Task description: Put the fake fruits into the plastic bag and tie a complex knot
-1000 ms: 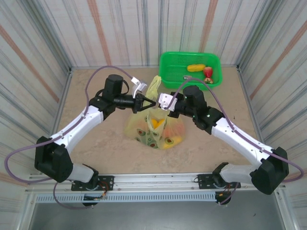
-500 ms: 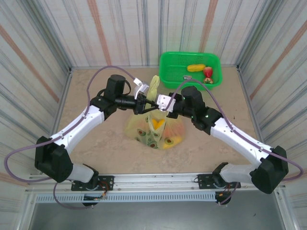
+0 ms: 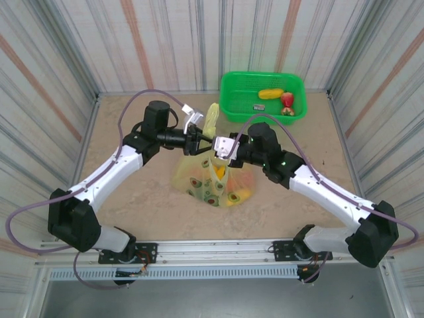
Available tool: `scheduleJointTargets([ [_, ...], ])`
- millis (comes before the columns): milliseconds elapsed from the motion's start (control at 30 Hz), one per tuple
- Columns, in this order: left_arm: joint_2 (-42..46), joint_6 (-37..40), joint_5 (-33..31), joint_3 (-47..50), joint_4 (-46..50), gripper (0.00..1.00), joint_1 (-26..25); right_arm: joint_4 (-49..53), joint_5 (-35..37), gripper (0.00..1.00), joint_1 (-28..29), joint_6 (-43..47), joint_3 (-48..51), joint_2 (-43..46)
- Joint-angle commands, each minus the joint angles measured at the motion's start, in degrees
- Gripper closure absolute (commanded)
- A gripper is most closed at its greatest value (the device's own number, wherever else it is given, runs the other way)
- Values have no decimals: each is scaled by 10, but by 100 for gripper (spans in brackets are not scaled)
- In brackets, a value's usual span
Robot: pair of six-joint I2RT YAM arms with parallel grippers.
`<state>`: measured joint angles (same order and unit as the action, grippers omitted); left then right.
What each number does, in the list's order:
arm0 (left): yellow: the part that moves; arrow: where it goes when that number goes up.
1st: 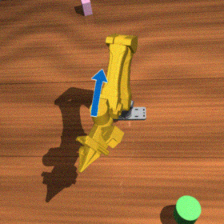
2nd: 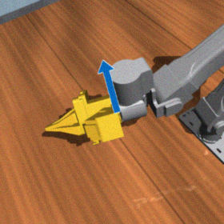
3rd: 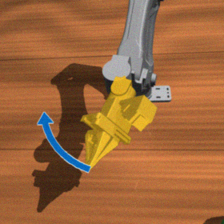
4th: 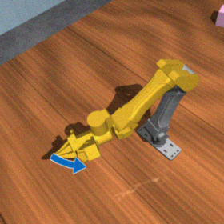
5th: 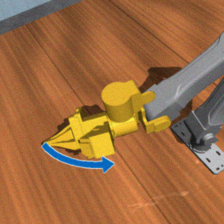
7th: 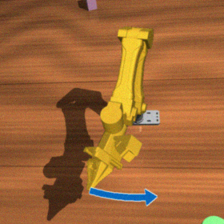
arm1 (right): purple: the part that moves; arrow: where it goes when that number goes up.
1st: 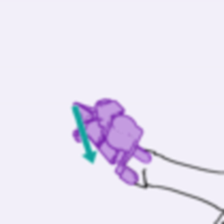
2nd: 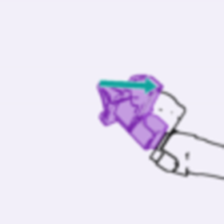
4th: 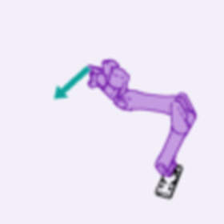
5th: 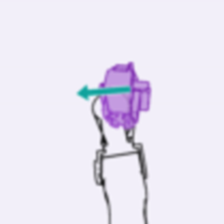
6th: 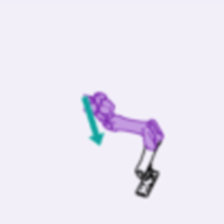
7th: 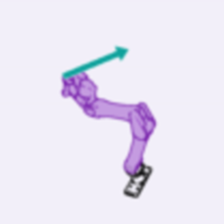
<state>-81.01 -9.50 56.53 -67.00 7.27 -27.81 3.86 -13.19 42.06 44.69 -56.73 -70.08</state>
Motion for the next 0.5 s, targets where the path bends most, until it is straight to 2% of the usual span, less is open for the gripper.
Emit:
scheduleJointTargets([
  [0,-12,-19,15,-1,-11,54,-1,-23,-18,100,8,4,7,7],
  [233,-20,-36,7,0,-20,50,5,-50,-3,100,10,-5,35,32],
  [467,-17,-80,35,13,-69,44,9,-61,14,100,10,-5,54,36],
])
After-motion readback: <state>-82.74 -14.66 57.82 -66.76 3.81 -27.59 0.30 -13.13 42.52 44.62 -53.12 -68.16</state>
